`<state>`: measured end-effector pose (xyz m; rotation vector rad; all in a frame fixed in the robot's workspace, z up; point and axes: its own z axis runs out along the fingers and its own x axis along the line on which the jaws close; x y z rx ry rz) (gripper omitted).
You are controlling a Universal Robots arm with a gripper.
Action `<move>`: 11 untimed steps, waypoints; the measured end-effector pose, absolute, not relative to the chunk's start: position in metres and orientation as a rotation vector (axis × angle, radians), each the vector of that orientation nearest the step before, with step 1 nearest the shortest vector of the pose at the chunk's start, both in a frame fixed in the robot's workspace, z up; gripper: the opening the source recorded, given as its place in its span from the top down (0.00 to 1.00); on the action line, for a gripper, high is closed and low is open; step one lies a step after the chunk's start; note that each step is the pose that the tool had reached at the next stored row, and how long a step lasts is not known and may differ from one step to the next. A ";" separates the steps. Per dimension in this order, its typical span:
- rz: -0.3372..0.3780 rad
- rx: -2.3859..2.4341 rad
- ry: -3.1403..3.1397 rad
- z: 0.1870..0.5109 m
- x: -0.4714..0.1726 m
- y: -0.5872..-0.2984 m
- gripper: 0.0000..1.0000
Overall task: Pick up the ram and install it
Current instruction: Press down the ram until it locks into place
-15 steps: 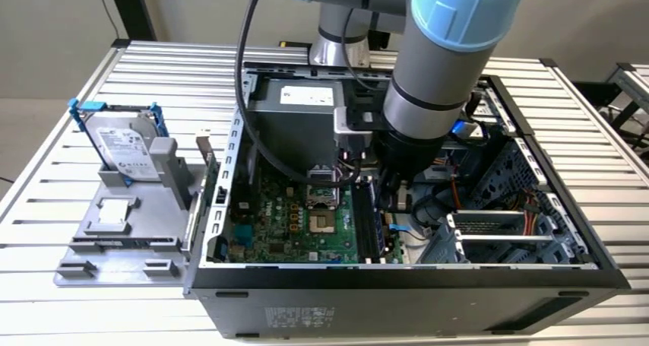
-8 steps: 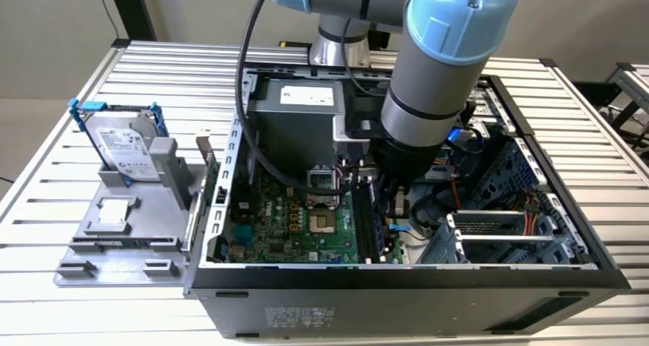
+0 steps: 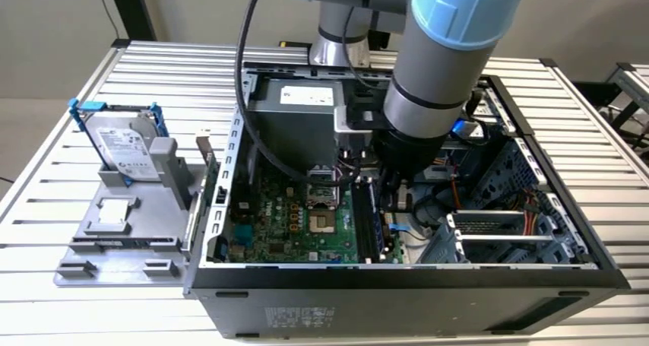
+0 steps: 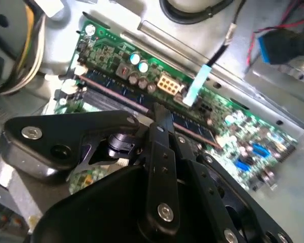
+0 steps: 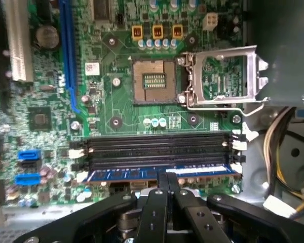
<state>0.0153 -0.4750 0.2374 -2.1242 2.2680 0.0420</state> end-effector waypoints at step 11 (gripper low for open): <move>0.042 -2.124 2.268 0.287 0.015 -0.475 1.00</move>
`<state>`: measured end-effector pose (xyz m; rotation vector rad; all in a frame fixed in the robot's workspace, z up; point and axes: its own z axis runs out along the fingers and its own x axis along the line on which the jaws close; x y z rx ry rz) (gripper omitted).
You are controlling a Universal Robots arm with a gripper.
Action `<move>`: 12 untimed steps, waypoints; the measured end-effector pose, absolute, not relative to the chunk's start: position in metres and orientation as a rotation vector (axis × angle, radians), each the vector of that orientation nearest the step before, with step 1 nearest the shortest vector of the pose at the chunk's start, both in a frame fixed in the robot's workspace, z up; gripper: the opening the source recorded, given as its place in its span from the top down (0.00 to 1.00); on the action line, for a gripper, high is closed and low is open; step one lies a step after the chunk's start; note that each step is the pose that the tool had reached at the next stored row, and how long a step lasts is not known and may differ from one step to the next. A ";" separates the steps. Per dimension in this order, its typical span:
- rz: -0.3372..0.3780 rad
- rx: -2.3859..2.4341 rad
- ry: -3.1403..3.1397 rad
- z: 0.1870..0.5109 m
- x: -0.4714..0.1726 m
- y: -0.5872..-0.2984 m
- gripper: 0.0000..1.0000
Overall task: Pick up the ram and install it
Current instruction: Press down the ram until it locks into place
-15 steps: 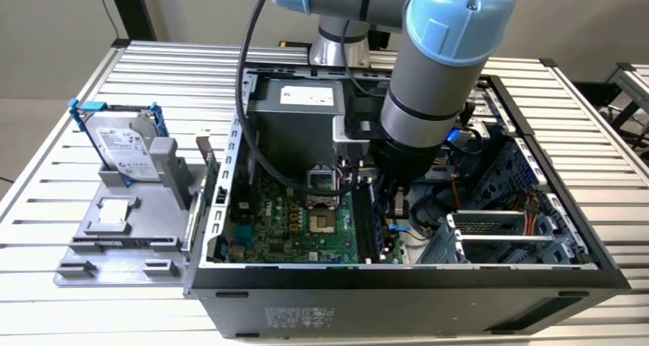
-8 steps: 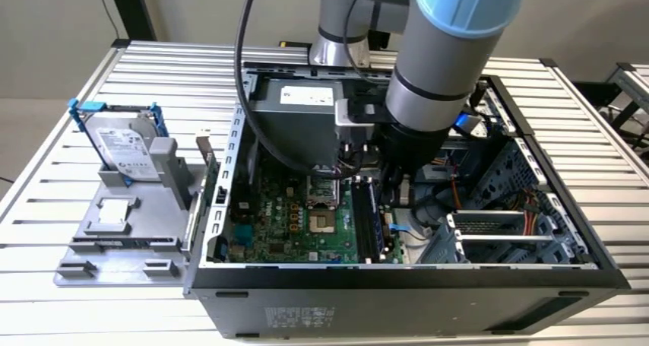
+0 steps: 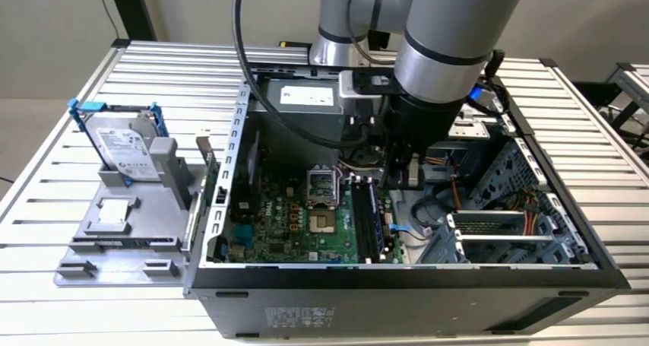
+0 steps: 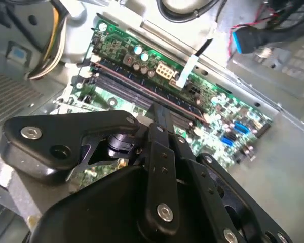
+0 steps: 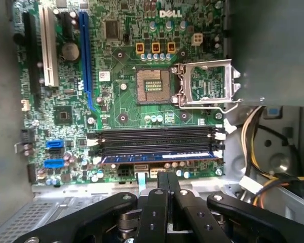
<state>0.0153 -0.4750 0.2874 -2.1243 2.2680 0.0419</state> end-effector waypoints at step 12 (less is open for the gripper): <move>0.046 -2.126 2.270 0.297 0.015 -0.475 1.00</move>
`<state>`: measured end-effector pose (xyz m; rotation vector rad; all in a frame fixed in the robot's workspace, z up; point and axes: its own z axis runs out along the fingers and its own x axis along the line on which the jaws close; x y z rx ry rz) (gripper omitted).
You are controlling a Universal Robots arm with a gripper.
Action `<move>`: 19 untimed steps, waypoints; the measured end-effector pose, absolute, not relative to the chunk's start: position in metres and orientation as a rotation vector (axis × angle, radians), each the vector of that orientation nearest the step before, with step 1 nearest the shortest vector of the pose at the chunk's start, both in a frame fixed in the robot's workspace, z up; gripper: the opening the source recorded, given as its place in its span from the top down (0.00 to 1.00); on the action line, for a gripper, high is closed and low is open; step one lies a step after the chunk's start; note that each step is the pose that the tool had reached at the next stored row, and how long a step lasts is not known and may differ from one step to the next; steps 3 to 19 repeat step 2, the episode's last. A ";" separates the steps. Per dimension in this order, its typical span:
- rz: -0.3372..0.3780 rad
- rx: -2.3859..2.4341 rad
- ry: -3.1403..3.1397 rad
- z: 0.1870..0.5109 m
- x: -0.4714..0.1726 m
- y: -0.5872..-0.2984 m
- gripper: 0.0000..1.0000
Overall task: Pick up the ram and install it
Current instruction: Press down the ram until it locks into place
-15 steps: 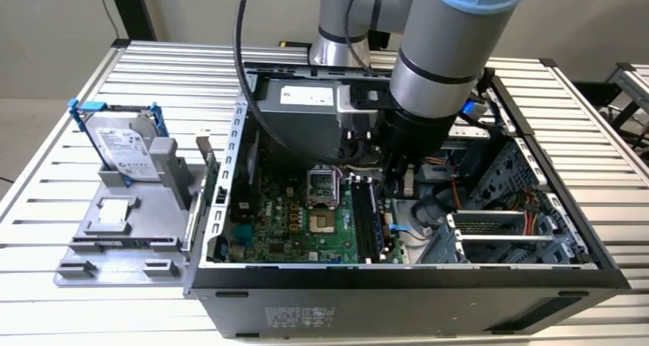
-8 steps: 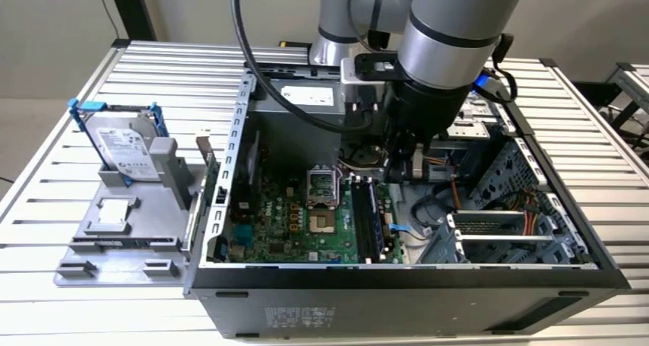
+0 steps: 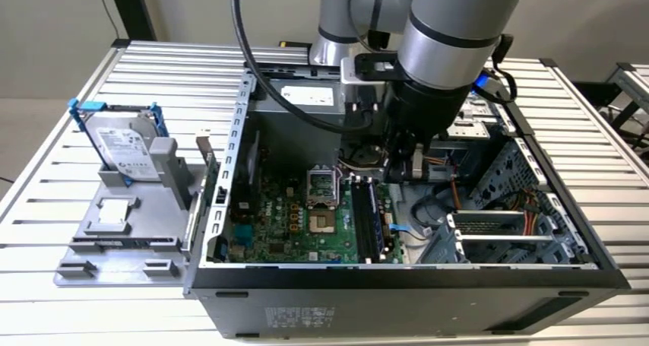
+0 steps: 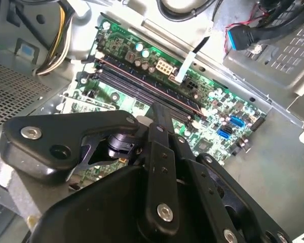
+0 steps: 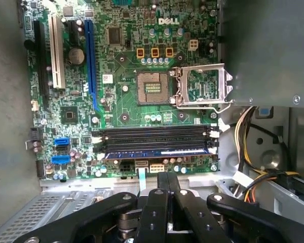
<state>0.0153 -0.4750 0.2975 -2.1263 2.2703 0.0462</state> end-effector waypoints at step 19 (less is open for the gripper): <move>0.047 -2.127 2.271 0.298 0.015 -0.475 1.00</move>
